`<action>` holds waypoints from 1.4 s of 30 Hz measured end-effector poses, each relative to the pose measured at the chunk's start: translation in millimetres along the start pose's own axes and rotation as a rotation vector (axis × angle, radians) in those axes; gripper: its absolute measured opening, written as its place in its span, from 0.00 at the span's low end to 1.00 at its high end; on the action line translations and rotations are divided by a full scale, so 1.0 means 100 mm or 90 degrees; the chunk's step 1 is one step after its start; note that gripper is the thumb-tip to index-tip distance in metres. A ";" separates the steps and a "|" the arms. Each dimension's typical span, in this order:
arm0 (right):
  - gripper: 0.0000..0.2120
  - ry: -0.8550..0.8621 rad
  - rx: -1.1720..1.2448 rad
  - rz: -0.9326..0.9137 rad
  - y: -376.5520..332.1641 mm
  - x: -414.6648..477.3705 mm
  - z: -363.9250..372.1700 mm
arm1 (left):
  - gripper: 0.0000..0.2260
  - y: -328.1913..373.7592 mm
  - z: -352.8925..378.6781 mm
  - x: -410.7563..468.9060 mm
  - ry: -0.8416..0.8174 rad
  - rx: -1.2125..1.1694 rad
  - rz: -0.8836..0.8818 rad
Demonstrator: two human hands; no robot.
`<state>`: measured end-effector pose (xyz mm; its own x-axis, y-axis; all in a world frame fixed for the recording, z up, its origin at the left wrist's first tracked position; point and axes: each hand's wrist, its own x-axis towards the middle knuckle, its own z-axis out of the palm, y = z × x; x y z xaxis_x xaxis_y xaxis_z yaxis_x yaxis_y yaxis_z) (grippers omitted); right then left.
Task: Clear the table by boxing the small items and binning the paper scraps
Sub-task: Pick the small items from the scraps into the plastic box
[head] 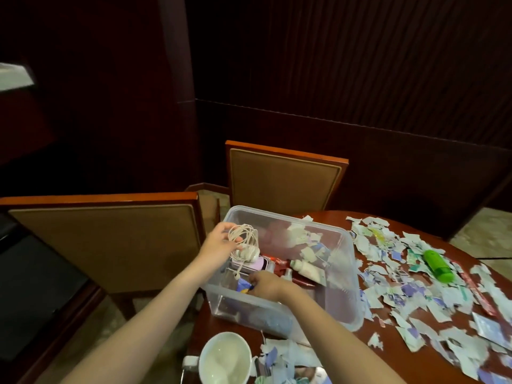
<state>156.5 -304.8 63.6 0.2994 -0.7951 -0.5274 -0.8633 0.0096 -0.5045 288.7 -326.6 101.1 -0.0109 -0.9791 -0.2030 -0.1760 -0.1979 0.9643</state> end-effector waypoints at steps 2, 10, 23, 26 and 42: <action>0.15 -0.007 0.010 -0.008 -0.04 0.04 0.02 | 0.13 -0.02 0.00 -0.03 0.000 0.030 0.029; 0.09 0.199 0.417 0.133 0.05 0.07 -0.09 | 0.13 -0.06 -0.01 -0.03 0.030 0.050 0.064; 0.06 0.257 0.571 -0.010 0.07 0.13 -0.09 | 0.13 -0.12 0.00 0.03 -0.022 0.215 0.095; 0.09 0.327 0.586 -0.015 0.11 0.16 -0.08 | 0.12 -0.13 0.02 0.04 -0.015 0.244 0.096; 0.15 0.143 0.452 0.059 0.15 0.23 -0.01 | 0.21 -0.30 0.12 0.09 0.004 0.542 0.057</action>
<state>150.2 -323.8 44.9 0.0816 -0.8760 -0.4754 -0.3886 0.4113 -0.8245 282.5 -328.9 68.4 -0.0543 -0.9902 -0.1286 -0.8543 -0.0206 0.5193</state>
